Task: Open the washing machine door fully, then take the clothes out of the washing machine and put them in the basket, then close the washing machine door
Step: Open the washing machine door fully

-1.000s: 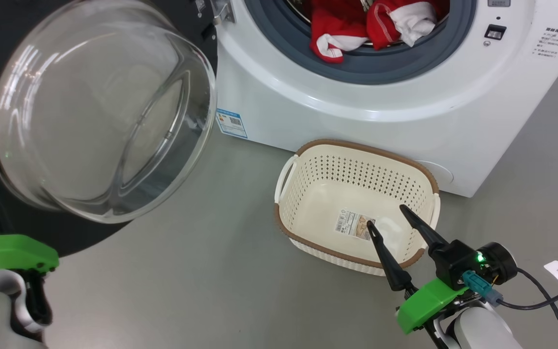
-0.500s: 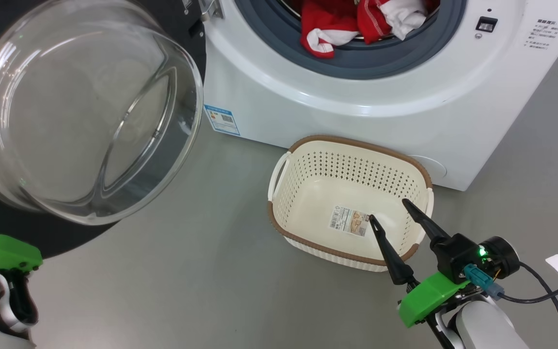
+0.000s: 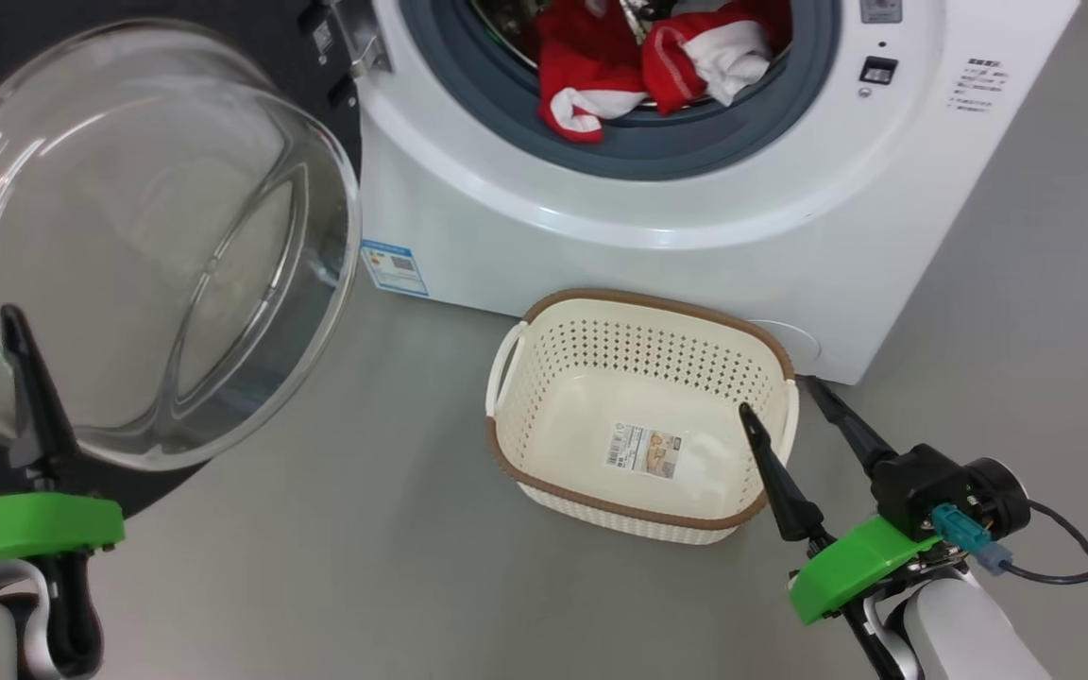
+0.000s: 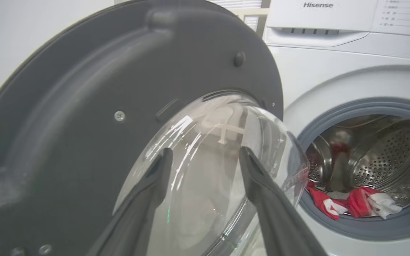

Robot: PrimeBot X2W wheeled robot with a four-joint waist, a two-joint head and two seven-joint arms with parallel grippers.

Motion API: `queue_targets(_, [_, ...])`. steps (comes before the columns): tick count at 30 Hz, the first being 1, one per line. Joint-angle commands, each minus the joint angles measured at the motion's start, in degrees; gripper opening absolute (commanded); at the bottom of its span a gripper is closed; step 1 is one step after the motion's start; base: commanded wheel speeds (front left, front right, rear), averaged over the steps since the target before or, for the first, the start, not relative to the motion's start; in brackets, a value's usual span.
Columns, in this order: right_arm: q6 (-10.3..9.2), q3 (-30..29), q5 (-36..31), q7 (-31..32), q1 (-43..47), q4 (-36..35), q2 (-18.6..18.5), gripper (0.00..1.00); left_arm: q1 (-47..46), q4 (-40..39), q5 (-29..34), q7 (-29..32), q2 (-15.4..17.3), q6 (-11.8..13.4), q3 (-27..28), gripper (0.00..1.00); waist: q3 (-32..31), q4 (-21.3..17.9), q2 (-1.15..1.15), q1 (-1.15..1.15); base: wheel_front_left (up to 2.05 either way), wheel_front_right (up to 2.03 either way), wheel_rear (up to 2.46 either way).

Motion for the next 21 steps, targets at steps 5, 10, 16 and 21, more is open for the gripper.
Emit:
queue_targets(5, [0.36,-2.0,0.2,-0.4,-0.5,-1.1,0.3,1.0,2.4,-7.6,-1.4,0.2,1.9,-3.7,-0.6,1.0,-1.9,-3.8,0.0,0.0,0.0,0.0,0.0])
queue_targets(10, [0.36,-4.5,-0.5,-0.4,-0.8,-1.6,0.3,1.0,4.2,-8.9,-2.4,1.1,2.1,-6.6,-4.1,1.0,-2.7,-7.1,0.0,0.0,0.0,0.0,0.0])
queue_targets(16, [0.36,-7.4,-0.6,-0.4,-0.4,-3.9,0.3,1.0,7.2,-9.3,-6.1,1.7,3.0,-8.2,-6.9,1.0,-3.5,-11.8,0.0,0.0,0.0,0.0,0.0])
queue_targets(21, [0.36,-7.4,-0.6,-0.4,0.2,-5.3,0.3,1.0,9.9,-10.0,-5.7,1.4,4.1,-8.4,-7.3,1.0,-4.0,-15.1,0.0,0.0,0.0,0.0,0.0])
